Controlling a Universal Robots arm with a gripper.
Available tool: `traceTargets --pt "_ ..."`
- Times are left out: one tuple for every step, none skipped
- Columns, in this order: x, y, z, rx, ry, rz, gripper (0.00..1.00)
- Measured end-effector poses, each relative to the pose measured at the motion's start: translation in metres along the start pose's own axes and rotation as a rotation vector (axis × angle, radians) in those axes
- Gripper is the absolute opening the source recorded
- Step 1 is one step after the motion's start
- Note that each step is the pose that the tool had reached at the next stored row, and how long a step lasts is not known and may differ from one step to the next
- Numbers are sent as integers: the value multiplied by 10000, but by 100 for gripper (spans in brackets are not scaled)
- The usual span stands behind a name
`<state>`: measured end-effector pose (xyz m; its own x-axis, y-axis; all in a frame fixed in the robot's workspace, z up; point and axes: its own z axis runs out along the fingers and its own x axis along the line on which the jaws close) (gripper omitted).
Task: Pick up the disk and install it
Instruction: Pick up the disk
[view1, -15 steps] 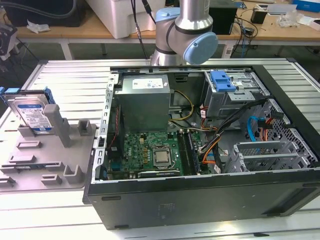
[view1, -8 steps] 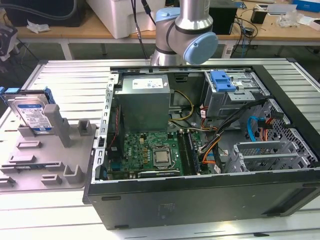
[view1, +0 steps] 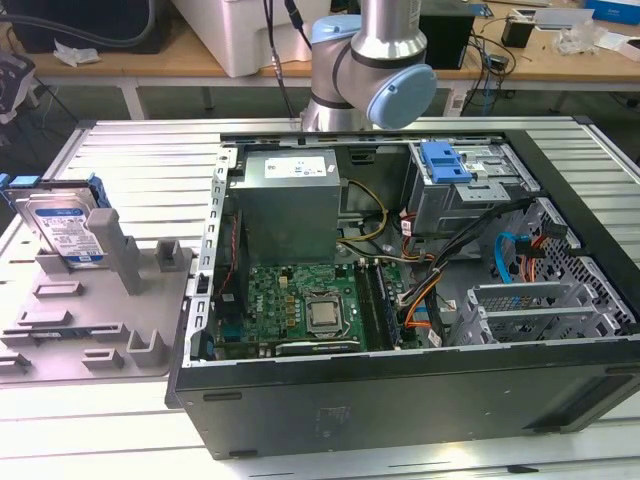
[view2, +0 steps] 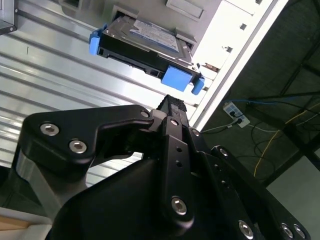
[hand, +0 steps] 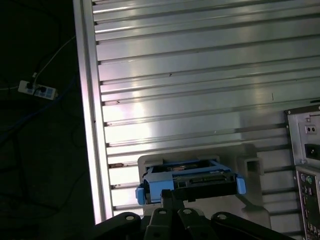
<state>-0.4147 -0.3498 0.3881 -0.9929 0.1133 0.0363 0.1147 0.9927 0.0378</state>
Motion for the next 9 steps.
traceTargets --pt "-1 0 1 16 -1 -6 11" --pt "-1 0 1 28 1 -24 11" --pt "0 0 0 41 4 -61 11" --pt "0 1 0 48 6 -109 11" --pt "0 2 1 76 7 -191 11" --pt "1 2 1 109 5 -228 11" --pt "0 1 0 124 5 -235 11" --pt "0 1 1 131 4 -237 11" --pt "0 1 3 133 3 -238 11"
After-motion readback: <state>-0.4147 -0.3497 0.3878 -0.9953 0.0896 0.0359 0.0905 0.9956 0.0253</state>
